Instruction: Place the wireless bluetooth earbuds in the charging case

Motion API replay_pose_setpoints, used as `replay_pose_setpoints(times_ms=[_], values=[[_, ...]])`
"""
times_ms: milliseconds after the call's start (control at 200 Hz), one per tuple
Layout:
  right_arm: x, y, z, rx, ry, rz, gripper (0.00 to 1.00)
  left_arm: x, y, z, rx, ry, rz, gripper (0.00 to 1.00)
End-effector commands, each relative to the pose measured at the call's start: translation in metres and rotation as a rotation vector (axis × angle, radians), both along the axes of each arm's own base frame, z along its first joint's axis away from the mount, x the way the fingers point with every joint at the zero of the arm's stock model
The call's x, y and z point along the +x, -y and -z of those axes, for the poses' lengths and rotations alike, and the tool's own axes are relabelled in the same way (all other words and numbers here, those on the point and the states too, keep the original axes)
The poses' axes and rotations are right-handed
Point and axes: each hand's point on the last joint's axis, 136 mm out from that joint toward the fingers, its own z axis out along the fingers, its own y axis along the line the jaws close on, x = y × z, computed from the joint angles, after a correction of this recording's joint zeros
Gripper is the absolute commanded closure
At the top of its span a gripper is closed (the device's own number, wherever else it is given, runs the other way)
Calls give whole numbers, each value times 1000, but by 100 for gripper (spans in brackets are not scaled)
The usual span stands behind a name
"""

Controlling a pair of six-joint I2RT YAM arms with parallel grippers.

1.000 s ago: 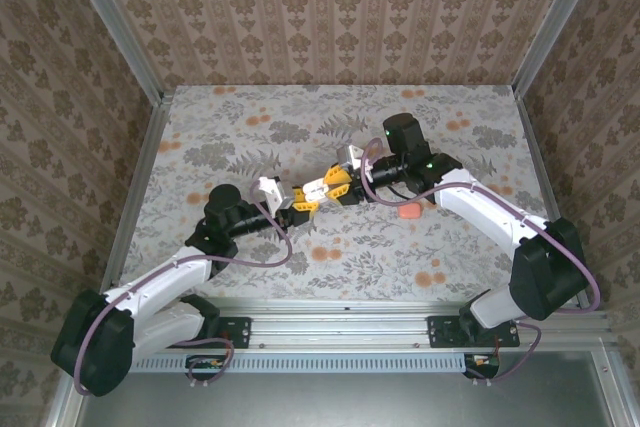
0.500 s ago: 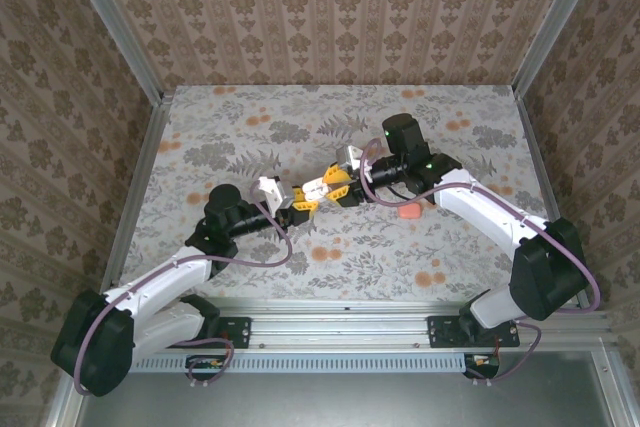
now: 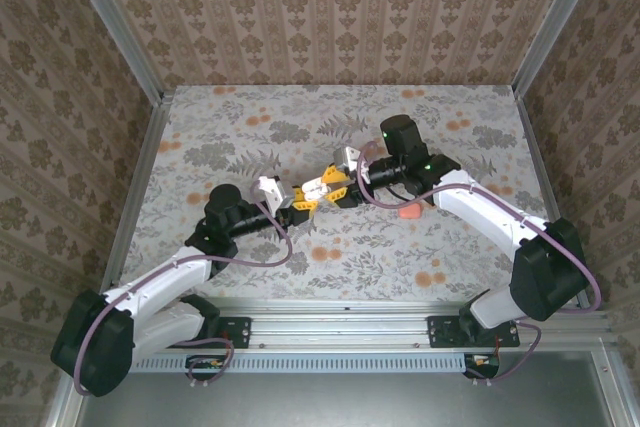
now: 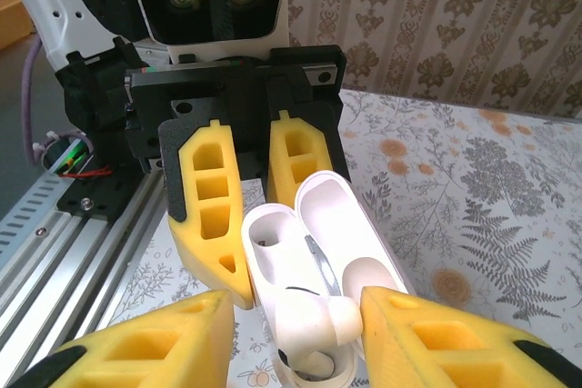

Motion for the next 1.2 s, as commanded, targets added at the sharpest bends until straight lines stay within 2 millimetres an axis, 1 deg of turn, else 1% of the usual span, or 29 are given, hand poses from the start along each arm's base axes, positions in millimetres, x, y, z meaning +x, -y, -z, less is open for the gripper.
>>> replay_pose_setpoints(times_ms=[0, 340, 495, 685, 845, 975, 985, 1000, 1195], values=[[1, -1, -1, -31, 12, 31, 57, -14, 5, -47, -77, 156, 71, 92], [4, 0, 2, -59, 36, 66, 55, -15, 6, -48, -77, 159, 73, 93], [6, 0, 2, -65, 43, 85, 53, -15, 6, -48, -74, 159, 73, 92], [8, 2, 0, -65, 60, 104, 52, -15, 6, -47, -73, 158, 72, 93], [5, 3, -7, -40, 78, 107, 52, -15, 6, -46, -71, 156, 72, 93], [5, 3, -5, -39, 72, 107, 49, -14, 6, -44, -67, 151, 70, 93], [2, 5, -13, -27, 90, 109, 49, -14, 6, -44, -67, 151, 69, 93], [1, 5, -16, -21, 99, 109, 48, -14, 7, -44, -66, 151, 70, 93], [0, 8, -21, -2, 112, 125, 46, -14, 7, -43, -64, 148, 68, 93]])
